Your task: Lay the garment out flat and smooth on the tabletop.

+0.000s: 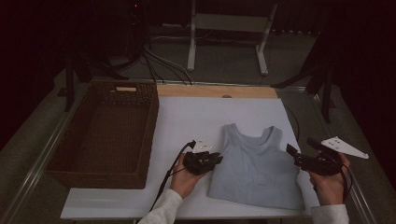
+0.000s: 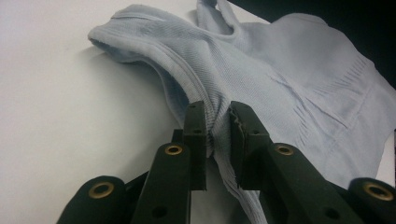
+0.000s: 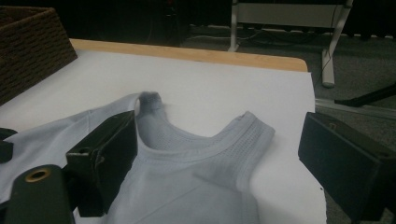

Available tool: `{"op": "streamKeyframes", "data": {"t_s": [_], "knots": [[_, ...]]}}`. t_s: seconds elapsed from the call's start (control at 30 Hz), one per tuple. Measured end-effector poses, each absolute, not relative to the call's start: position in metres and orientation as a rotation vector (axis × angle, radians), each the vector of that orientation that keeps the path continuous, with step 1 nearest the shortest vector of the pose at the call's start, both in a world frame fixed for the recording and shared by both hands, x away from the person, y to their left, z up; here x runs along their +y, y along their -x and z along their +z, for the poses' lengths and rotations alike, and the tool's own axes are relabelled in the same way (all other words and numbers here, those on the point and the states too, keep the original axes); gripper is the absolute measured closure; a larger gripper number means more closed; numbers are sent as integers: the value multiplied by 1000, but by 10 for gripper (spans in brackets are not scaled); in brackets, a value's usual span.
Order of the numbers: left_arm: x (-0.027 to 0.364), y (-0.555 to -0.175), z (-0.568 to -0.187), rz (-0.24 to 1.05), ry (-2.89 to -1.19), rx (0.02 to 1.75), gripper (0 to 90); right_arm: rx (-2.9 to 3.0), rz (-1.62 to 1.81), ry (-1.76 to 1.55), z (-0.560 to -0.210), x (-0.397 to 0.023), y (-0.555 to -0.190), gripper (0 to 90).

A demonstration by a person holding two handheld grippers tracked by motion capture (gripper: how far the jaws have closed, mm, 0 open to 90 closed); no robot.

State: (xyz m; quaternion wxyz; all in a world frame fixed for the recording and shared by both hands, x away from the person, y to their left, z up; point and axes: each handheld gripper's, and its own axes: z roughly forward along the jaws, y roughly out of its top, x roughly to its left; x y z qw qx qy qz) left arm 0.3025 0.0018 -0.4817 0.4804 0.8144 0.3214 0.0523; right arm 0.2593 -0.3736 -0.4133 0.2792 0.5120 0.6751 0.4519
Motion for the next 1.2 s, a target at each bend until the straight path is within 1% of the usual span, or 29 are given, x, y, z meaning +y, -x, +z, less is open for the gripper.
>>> {"op": "streamKeyframes", "data": {"t_s": [1.2], "knots": [[32, -310, -472, 192, -1966, 846, 785, 1854, 1205, -1360, -420, -364, -261, 121]]}}
